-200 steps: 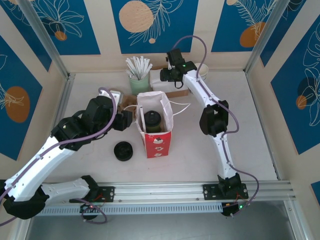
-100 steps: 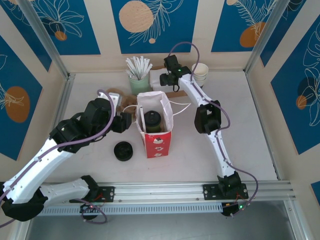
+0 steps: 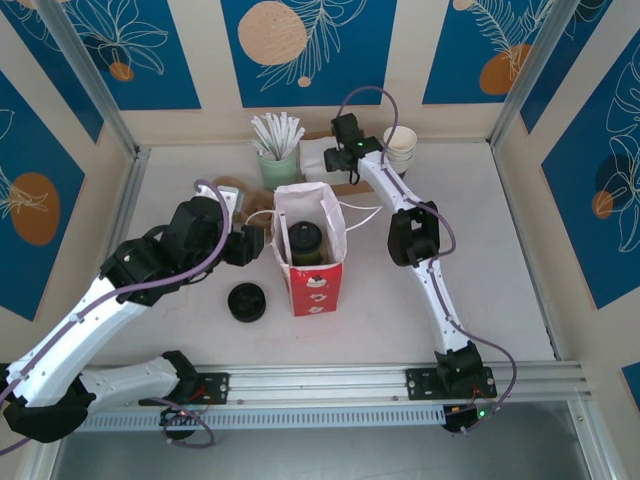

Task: Pack the takeout coffee

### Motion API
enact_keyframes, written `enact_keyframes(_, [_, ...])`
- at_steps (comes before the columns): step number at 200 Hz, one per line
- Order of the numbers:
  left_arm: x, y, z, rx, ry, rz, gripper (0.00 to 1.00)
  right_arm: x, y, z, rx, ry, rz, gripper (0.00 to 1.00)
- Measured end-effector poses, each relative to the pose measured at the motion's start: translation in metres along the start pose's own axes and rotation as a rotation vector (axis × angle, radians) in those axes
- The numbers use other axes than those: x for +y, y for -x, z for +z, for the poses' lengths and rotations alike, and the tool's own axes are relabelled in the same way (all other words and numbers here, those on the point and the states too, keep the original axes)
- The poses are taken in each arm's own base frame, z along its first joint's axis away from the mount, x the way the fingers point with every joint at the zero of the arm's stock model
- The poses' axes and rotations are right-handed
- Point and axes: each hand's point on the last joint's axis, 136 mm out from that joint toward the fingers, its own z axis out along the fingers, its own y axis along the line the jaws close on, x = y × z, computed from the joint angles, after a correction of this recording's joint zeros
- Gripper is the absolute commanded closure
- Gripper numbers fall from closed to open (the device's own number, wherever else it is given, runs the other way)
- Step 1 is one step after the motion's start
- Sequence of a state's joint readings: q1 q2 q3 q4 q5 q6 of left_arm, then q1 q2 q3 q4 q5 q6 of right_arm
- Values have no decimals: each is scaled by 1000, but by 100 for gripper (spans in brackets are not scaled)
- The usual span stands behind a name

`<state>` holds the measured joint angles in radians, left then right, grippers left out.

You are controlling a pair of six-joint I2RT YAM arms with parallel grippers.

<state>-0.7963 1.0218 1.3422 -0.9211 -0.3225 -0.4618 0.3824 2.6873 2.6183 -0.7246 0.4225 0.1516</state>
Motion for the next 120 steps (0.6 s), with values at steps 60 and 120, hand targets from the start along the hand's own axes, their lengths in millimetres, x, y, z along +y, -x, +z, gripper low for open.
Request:
enact_keyframes(60, [0,-1,1,3,1,1,36,-4,-10,13,21,-3,-6,34])
enact_keyframes(120, [1,-4,3,11,5,4,36,1,-16,19,36,19,-10,49])
